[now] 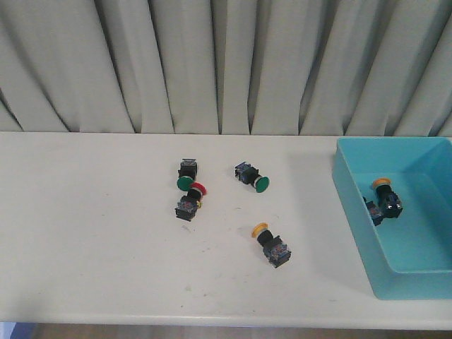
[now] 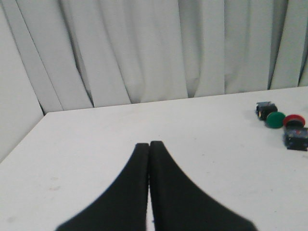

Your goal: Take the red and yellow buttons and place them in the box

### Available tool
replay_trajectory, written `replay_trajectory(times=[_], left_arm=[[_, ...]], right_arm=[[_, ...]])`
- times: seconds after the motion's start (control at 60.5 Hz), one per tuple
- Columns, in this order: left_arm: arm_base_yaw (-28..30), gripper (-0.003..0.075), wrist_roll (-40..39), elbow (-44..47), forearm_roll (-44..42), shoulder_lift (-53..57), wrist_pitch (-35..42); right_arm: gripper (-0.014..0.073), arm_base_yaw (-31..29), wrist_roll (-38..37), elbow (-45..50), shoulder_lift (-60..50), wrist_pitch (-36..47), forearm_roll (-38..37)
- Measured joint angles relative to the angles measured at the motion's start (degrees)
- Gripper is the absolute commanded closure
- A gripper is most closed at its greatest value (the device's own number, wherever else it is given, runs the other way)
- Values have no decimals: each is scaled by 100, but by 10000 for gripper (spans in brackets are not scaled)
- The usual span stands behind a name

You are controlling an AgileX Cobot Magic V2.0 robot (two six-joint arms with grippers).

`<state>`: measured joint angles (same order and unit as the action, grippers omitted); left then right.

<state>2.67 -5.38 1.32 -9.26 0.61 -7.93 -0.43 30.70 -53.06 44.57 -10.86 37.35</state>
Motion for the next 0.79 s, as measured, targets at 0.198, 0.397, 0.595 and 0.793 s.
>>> replay_trajectory(times=[0.198,0.397,0.595,0.793], left_arm=[[2,726,662,2,275,0,-4],[2,726,703,2,293,0,63],[2,726,735,12,475,0,90],[2,726,740,12,861,0,242]], right_arm=[[601,0,0,0,0,0,0],[601,0,0,0,0,0,0],[601,0,0,0,0,0,0],[601,0,0,0,0,0,0]])
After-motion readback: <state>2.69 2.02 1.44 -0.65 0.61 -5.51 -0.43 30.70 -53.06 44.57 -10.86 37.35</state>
